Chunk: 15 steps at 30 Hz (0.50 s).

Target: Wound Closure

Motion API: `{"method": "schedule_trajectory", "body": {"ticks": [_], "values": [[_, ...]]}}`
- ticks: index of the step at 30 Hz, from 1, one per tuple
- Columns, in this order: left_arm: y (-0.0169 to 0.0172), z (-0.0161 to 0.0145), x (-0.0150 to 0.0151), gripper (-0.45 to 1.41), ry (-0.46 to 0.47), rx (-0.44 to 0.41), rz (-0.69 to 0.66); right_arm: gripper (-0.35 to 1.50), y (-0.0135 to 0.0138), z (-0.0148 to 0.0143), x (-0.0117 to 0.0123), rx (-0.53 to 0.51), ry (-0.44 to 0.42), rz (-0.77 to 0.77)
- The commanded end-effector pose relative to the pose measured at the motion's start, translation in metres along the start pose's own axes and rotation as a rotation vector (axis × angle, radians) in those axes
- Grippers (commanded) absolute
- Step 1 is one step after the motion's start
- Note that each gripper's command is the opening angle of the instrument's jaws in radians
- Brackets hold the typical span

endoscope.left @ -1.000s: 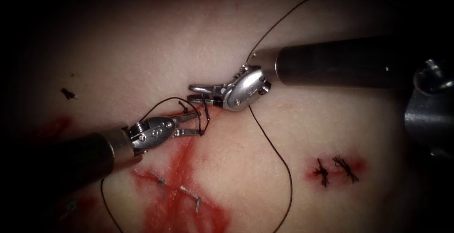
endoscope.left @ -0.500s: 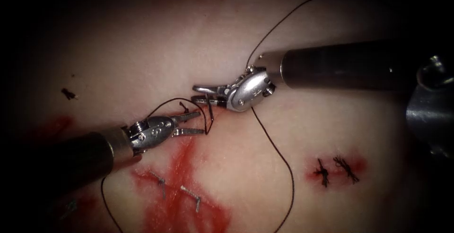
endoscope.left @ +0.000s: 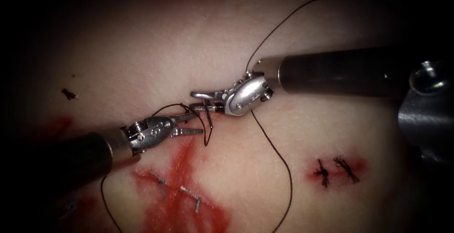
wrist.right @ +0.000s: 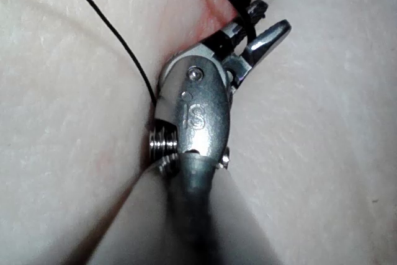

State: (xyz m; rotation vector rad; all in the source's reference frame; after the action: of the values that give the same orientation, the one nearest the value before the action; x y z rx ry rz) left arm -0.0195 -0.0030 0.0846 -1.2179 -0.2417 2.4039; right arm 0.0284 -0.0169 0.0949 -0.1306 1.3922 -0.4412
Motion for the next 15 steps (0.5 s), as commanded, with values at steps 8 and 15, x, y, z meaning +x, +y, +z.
{"method": "schedule_trajectory", "body": {"ticks": [8, 15], "values": [[-0.0002, 0.0007, -0.0001, 0.25, 0.000, 0.003, -0.001, -0.35, -0.0009, 0.0003, -0.0009, 0.023, -0.079, 0.115], [-0.0003, 0.0006, 0.0000, 0.25, -0.001, 0.005, -0.002, -0.35, -0.0014, 0.0000, -0.0011, 0.029, -0.104, 0.172]]}}
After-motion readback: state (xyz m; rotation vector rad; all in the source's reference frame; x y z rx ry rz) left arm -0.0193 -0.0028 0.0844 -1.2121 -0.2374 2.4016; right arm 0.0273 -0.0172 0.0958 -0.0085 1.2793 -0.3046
